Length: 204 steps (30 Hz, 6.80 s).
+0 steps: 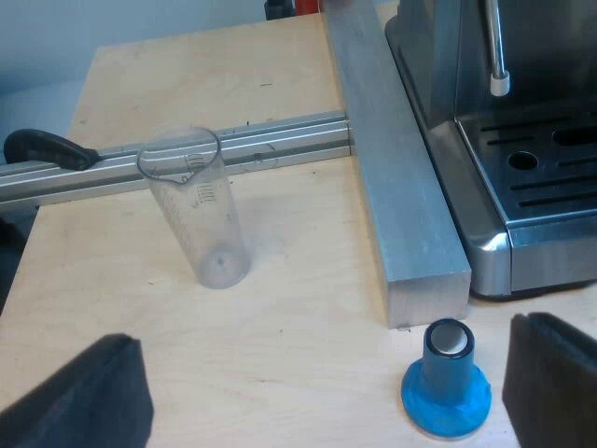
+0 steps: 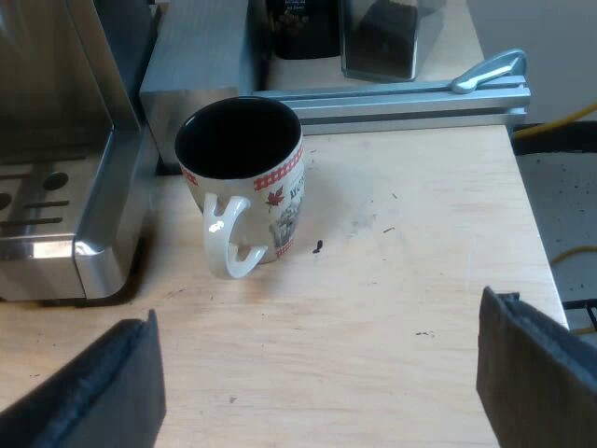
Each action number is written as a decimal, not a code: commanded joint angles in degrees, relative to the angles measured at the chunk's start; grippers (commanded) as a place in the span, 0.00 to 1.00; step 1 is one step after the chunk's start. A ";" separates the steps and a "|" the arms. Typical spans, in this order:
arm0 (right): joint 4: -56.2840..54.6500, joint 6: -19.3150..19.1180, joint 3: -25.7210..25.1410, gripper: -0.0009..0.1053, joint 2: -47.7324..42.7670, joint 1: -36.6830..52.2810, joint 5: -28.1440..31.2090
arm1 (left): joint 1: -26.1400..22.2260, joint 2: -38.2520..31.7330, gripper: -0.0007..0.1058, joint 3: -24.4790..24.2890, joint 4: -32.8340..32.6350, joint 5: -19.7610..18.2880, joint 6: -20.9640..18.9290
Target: Grind coffee beans and then tamp
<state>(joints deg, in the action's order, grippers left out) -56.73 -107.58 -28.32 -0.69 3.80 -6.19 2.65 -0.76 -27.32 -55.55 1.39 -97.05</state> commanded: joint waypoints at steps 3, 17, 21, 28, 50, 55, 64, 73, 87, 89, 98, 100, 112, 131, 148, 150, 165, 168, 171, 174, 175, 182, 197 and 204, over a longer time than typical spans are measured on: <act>0.62 -0.18 -0.46 0.68 -2.31 0.01 -0.08 | 0.29 -7.93 0.74 -0.19 0.86 -0.30 -0.42; 1.17 3.14 -5.92 0.61 5.28 -1.12 -5.10 | 2.19 2.76 0.74 -8.17 -1.12 -11.19 -5.09; 0.78 1.91 -9.76 0.58 11.81 -6.23 -7.49 | 7.59 8.36 0.74 -9.77 0.98 -14.48 -5.08; -1.79 -1.21 -14.48 0.58 22.78 -16.12 -11.48 | 16.15 15.16 0.74 -9.87 5.37 -17.75 -3.97; 22.34 8.31 -8.84 0.58 37.45 -62.79 20.53 | 21.65 23.16 0.74 3.77 24.22 -29.83 0.12; 33.33 16.19 -2.62 0.58 40.66 -74.86 37.22 | 21.65 23.16 0.74 6.80 28.55 -32.59 0.12; 45.75 22.81 0.03 0.58 51.16 -81.47 48.09 | 21.65 23.16 0.74 12.44 37.13 -35.54 0.35; 59.47 23.22 0.03 0.53 64.62 -81.47 55.03 | 21.65 23.16 0.74 12.55 36.60 -35.96 2.70; 61.23 26.92 0.03 0.36 73.74 -80.84 62.25 | 21.65 23.16 0.74 12.55 36.60 -37.21 2.70; 62.14 26.92 0.03 0.26 74.77 -80.25 63.03 | 21.65 23.16 0.74 12.55 36.60 -37.52 2.70; 70.26 26.81 0.03 0.20 75.79 -75.75 62.42 | 21.65 23.16 0.74 12.55 36.60 -37.64 2.70; 70.32 26.81 0.03 0.20 75.79 -74.77 61.16 | 21.65 23.16 0.74 12.55 36.60 -37.64 2.70; 69.87 26.38 0.03 0.20 75.98 -73.94 57.01 | 21.65 23.16 0.74 12.55 36.60 -37.64 2.70; 80.06 20.30 0.03 0.20 79.78 -73.14 69.08 | 21.65 23.16 0.74 12.55 36.60 -37.64 2.70; 72.29 20.99 0.03 0.20 79.78 -72.77 64.29 | 21.65 23.16 0.74 12.55 36.60 -37.64 2.70; 70.29 22.38 0.03 0.20 79.78 -74.05 64.29 | 21.65 23.16 0.74 12.55 36.60 -37.64 2.70; 54.88 29.42 0.03 0.61 70.98 -82.75 64.06 | 21.65 22.91 0.74 11.73 37.00 -42.58 2.70; 49.61 29.42 -0.99 0.62 65.04 -82.85 62.49 | 21.65 21.38 0.74 10.76 35.16 -46.95 2.46; 42.42 29.42 -3.46 0.62 60.68 -82.85 62.52 | 21.65 19.21 0.74 10.65 34.62 -44.41 2.72; 34.00 30.87 -7.54 0.61 58.03 -82.40 60.44 | 21.65 18.39 0.74 10.65 33.98 -40.09 4.52; 30.56 32.54 -9.61 0.61 57.99 -81.60 57.95 | 21.65 18.41 0.74 10.65 33.95 -39.20 5.63; 20.66 37.28 -19.11 0.61 61.43 -73.75 44.79 | 21.65 18.41 0.74 11.50 34.48 -37.09 6.19; 18.03 39.23 -26.19 0.61 72.88 -64.09 29.87 | 21.65 18.41 0.74 11.50 34.70 -37.09 6.19; 21.14 38.69 -25.52 0.61 76.20 -61.28 29.38 | 21.65 18.41 0.74 11.50 34.70 -37.09 6.19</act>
<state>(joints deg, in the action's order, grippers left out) -36.83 -68.29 -53.76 75.58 -57.85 23.44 24.04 17.89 -15.69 -21.78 -35.77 -91.01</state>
